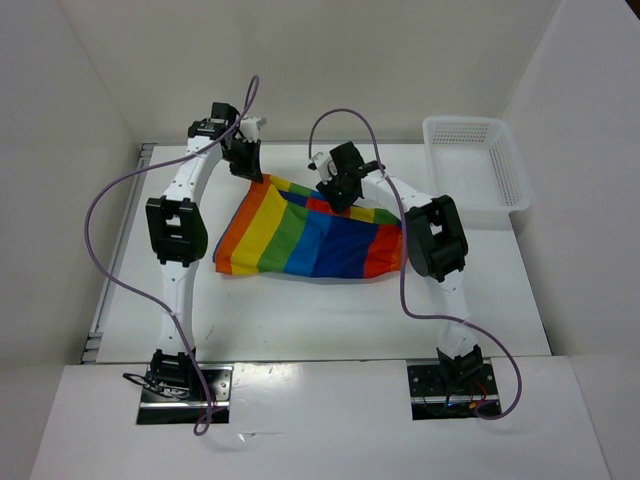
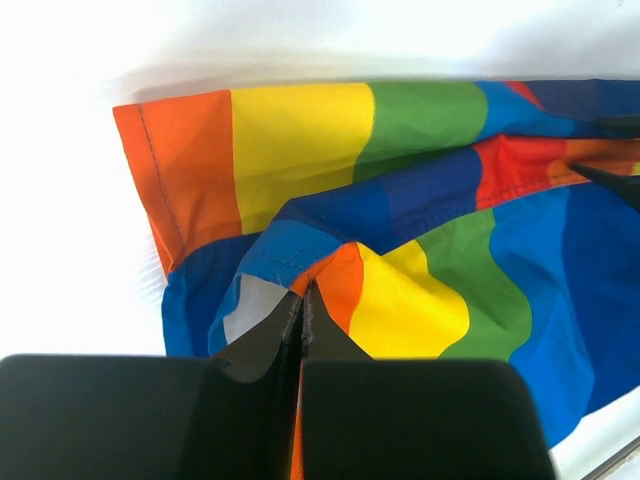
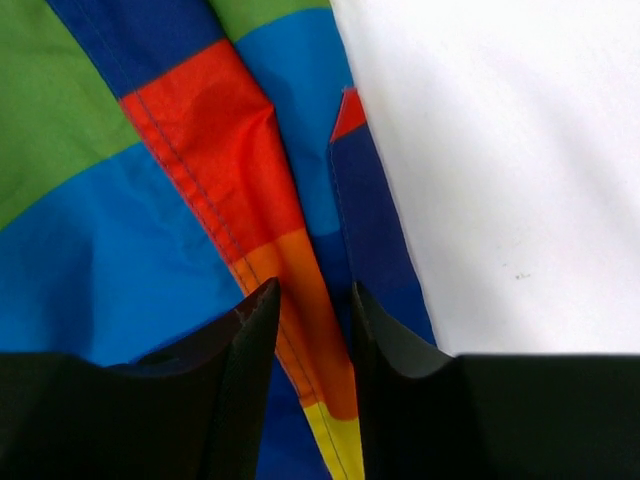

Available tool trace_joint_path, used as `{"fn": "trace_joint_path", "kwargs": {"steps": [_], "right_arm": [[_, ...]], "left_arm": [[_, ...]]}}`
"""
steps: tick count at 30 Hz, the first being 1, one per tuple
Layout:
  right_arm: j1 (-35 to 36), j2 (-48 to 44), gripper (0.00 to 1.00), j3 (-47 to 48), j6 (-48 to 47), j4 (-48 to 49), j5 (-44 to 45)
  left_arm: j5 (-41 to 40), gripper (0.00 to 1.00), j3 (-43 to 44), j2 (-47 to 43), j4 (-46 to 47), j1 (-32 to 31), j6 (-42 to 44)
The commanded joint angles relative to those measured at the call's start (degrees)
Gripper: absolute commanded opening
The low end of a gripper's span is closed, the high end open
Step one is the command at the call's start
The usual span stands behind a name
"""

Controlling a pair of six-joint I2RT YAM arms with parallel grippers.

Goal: Fold and stack the shorts
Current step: Fold the shorts

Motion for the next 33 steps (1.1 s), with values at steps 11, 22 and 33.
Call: {"fn": "trace_joint_path", "kwargs": {"steps": [11,22,33], "right_arm": [[0.64,-9.47,0.46,-5.32,-0.90,1.45,3.60],[0.64,-9.48,0.28,-5.85,0.42,1.98,3.60],[0.64,-5.96,0.40,-3.64,-0.11,1.45,1.32]], "left_arm": [[-0.08,0.00,0.57,-5.18,0.44,0.69,0.23],[0.44,0.00,-0.58,-5.71,0.97,0.69,0.23],[-0.08,0.00,-2.16,-6.23,0.97,0.69,0.23]]}}
